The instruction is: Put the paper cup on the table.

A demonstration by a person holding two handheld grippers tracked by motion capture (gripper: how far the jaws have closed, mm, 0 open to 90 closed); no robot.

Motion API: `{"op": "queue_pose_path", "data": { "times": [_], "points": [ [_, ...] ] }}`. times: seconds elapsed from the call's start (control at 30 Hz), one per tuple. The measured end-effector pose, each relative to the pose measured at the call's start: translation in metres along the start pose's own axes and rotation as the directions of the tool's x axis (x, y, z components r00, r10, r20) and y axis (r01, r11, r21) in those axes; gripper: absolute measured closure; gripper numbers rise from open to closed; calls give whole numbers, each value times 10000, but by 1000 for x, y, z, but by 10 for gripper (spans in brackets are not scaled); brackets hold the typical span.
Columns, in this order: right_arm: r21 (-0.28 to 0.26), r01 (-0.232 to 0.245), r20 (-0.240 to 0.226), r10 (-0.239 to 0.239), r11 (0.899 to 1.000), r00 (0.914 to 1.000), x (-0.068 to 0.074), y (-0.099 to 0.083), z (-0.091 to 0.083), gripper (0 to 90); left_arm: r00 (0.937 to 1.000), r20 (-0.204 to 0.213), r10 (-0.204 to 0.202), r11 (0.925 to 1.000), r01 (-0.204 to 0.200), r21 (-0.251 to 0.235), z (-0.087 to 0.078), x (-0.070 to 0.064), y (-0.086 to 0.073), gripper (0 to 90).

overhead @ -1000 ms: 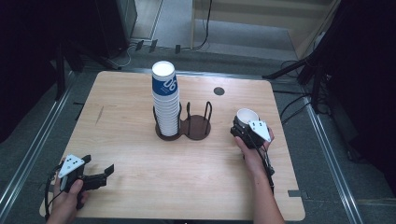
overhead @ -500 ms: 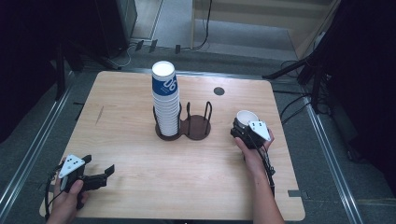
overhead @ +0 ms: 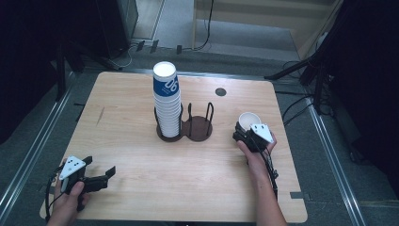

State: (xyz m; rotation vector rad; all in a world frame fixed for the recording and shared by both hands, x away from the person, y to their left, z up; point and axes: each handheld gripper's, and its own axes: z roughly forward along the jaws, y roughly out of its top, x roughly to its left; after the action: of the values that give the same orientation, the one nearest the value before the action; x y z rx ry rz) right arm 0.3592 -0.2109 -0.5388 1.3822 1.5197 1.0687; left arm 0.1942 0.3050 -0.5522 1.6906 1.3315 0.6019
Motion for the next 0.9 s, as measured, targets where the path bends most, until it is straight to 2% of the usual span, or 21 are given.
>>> {"op": "queue_pose_path", "data": {
  "times": [0.1, 0.13, 0.4, 0.53, 0.6, 0.9],
  "points": [
    [233, -78, -217, 83, 9997, 9997, -2, 2, -1, 73, 10000, 5, -3, 10000, 4, -15, 0, 0, 0, 17],
    [432, -146, -519, 169, 9990, 9985, -3, 4, -1, 8, 10000, -18, -5, 10000, 5, 11, 0, 0, 0, 17],
    [280, -171, -629, 188, 9995, 9978, -6, 11, -9, 0, 10000, 5, 6, 10000, -6, 51, 0, 0, 0, 17],
    [254, -116, -432, 127, 9996, 9990, -7, 14, -14, 0, 10000, 13, 31, 10000, -31, 62, 0, 0, 0, 17],
    [210, -201, -485, 211, 9996, 9986, -7, 16, -17, 0, 10000, -1, 27, 10000, -27, 67, 0, 0, 0, 17],
    [-144, -154, -610, 145, 9998, 9980, -9, 21, -36, 0, 9999, -38, 94, 9999, -93, 127, 1, -1, 1, 17]
  ]
}}
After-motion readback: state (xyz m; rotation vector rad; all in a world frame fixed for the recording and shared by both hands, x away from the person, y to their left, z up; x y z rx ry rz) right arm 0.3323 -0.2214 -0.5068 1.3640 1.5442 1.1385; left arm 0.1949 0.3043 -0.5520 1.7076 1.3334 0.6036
